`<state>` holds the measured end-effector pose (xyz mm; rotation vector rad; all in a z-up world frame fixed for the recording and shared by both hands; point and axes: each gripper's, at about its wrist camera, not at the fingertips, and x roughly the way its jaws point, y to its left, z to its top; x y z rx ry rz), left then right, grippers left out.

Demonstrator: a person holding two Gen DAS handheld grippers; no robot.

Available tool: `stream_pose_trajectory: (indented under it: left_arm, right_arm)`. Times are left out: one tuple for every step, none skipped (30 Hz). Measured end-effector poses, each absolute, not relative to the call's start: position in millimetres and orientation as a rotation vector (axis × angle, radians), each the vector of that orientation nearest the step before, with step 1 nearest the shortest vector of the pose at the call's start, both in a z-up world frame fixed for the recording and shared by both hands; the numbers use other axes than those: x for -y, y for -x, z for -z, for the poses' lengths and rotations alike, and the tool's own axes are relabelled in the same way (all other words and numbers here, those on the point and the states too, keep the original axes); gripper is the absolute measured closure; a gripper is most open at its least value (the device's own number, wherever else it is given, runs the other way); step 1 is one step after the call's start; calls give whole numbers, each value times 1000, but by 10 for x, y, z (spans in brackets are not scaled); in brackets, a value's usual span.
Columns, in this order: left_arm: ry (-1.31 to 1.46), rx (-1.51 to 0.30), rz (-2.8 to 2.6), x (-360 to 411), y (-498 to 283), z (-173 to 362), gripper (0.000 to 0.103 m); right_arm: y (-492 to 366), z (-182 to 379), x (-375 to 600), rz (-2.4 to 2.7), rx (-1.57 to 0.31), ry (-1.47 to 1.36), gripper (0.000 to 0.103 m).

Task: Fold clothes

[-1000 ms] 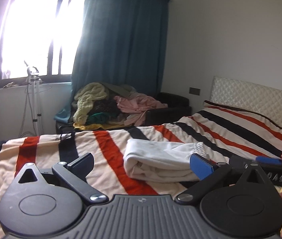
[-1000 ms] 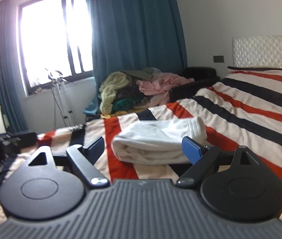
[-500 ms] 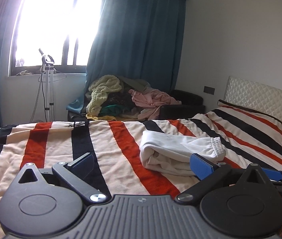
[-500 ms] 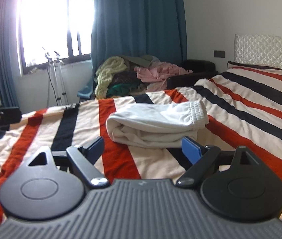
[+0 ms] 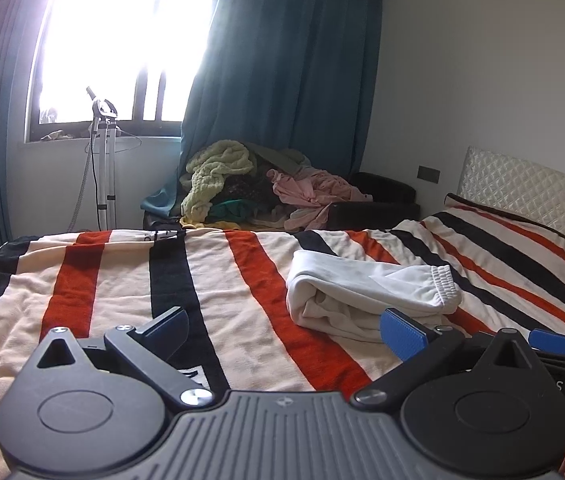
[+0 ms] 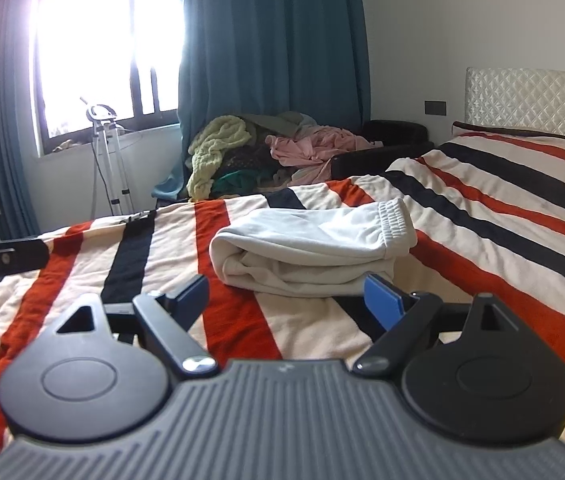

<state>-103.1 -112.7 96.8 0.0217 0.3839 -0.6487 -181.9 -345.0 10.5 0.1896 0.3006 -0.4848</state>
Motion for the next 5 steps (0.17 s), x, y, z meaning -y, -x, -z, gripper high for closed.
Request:
stream_pose_trajectory:
  left_arm:
    - [-24, -382, 648, 1130, 1035, -969, 0]
    - [-26, -379, 646, 1133, 1039, -969, 0]
    - [-27, -378, 648, 1137, 1044, -969, 0]
    - [-28, -378, 650, 1142, 1049, -970, 0]
    - [-29, -377, 653, 1147, 1053, -971, 0]
  right_arm:
    - [1819, -103, 3454, 485, -300, -192, 17]
    - [1819, -101, 3458, 485, -300, -195, 17]
    - [1819, -99, 3462, 485, -299, -197, 17]
    - [1818, -97, 3466, 485, -299, -200, 17]
    - [1818, -95, 3471, 485, -299, -203, 17]
